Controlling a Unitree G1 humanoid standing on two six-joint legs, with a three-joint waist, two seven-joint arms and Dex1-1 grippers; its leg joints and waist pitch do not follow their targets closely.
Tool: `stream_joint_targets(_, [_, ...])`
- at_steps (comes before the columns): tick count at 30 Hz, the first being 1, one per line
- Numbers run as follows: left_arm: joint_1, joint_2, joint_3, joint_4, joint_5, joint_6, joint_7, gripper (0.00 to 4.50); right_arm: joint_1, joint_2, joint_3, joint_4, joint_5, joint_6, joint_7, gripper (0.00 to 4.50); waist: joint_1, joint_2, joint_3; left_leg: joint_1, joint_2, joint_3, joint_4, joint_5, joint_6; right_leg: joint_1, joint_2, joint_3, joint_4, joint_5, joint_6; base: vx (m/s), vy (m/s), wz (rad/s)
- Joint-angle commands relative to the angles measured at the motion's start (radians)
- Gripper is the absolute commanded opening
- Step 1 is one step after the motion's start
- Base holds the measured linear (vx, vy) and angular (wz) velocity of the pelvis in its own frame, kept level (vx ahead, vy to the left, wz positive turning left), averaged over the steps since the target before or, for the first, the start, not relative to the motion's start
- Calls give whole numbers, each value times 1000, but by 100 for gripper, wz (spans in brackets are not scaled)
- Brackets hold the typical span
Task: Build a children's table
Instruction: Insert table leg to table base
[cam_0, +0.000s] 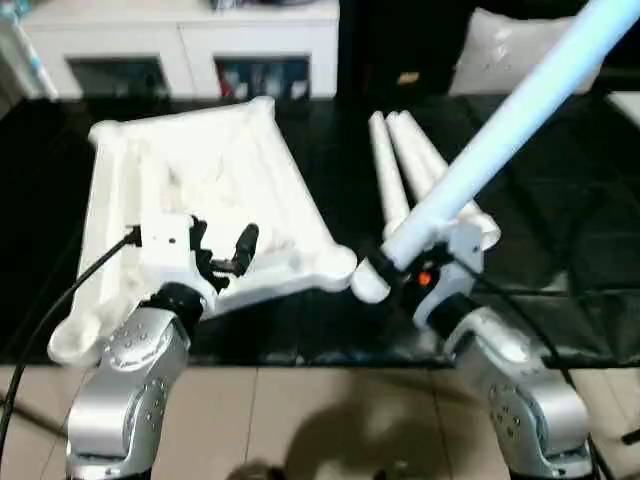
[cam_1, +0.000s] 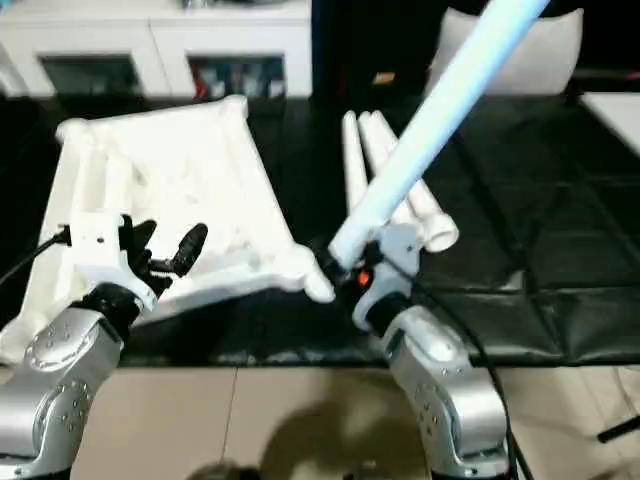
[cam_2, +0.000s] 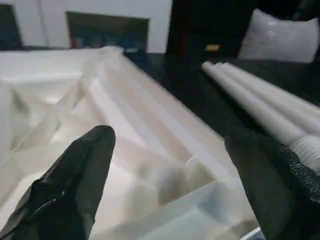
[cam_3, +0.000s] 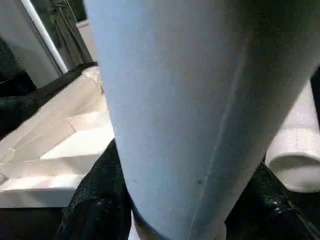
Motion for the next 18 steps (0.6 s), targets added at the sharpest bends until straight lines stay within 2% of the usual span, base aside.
stream_joint_targets(1, [10,1,-8,-11,8,0,7,407,-15,-9,11,-24,-10,6,18,191,-1,11,-48,-64,8,-37,-129,-685,-15,108,-52,-2,-43,-669,-20,33,24,59])
stream_joint_targets(2, [9,-2,-11,-9,9,1,8,407,-19,-19,15,-25,-11,12,23,191,-9,-3,-47,-50,0,-42,-104,-622,9,91,-75,7,-85,-690,-22,33,24,59])
stream_joint_targets(3, [8,-5,-15,-5,12,0,7,407,-21,-37,25,-25,-20,11,33,191,-27,-6,-51,62,18,-22,-11,-492,4,13,-109,45,-162,-829,-62,13,-8,60])
stream_joint_targets(4, [9,-8,-18,-3,13,0,8,407,-19,-46,29,-27,-19,13,40,191,-24,-23,-27,89,16,-20,20,-498,4,-9,-113,22,-186,-866,-89,29,4,33])
stream_joint_targets(5, [9,-9,-21,-2,15,-1,7,407,-18,-51,29,-28,-17,14,44,191,-18,-5,-26,60,36,-23,-32,-505,-25,35,-75,12,-160,-782,-104,29,4,33])
stream_joint_targets(6, [8,-8,-25,-1,18,-3,5,407,-18,-54,28,-28,-13,15,45,191,-32,7,-28,85,66,-53,-76,-682,-67,27,-28,-5,-116,-593,-106,82,40,5])
stream_joint_targets(7, [10,-7,-30,-3,20,-1,5,407,-17,-56,23,-29,-9,19,46,191,-48,24,-41,118,95,-96,-117,-808,-91,23,-5,-3,-54,-359,-120,123,57,0])
stream_joint_targets(8, [12,-6,-35,-7,23,1,6,407,-16,-60,20,-30,-5,23,48,191,-58,23,-43,123,104,-114,-131,-818,-84,20,0,-1,-25,-252,-118,123,57,0])
stream_joint_targets(9, [13,-7,-40,-14,28,0,7,407,-16,-72,20,-31,1,26,58,191,-64,18,-49,134,112,-127,-140,-803,-64,14,1,1,-5,-164,-109,129,45,0])
stream_joint_targets(10, [14,-8,-40,-18,28,1,9,407,-16,-79,20,-30,-1,26,62,191,-87,10,-58,160,122,-147,-136,-685,52,-19,-11,14,25,-19,-60,141,11,4])
stream_joint_targets(11, [14,-8,-39,-20,28,2,9,407,-17,-82,20,-27,-3,26,63,191,-91,3,-61,159,113,-141,-127,-624,103,-23,-19,21,18,0,-46,141,11,4])
stream_joint_targets(12, [19,-5,-37,-22,30,-1,11,407,-20,-91,22,-21,-11,20,71,191,-84,-36,-57,102,61,-79,-97,-550,153,14,-58,55,-55,-1,-68,148,-45,13])
stream_joint_targets(13, [20,-6,-34,-19,31,-2,15,407,-25,-97,22,-14,-13,16,73,191,-55,-73,-79,-23,-43,-5,26,-304,175,153,-108,141,-111,-82,-138,156,-62,8])
stream_joint_targets(14, [21,-6,-33,-19,31,-1,16,407,-26,-98,22,-13,-13,16,73,191,-27,-56,-87,-64,-27,-22,82,-181,181,191,-177,176,-131,-148,-170,156,-62,8])
stream_joint_targets(15, [21,-7,-32,-19,31,-1,17,407,-27,-99,22,-12,-13,16,72,191,-17,-52,-91,-90,-11,-36,109,-115,176,198,-198,192,-131,-140,-199,164,-31,-9])
stream_joint_targets(16, [22,-8,-30,-19,33,-4,20,407,-31,-105,23,-8,-21,10,72,191,-12,-38,-97,-114,3,-51,69,56,148,175,-122,123,-92,-6,-243,152,-17,-9])
stream_joint_targets(17, [27,-12,-24,-18,35,-10,22,407,-38,-115,19,-4,-25,-6,82,191,-14,-29,-96,-101,9,-49,23,143,162,153,-78,83,-67,94,-238,152,-17,-9])
stream_joint_targets(18, [27,-12,-24,-18,35,-10,22,407,-38,-115,19,-4,-25,-6,82,191,-31,16,-107,-25,30,-63,-18,321,207,104,-3,12,-22,187,-192,110,-9,-8])
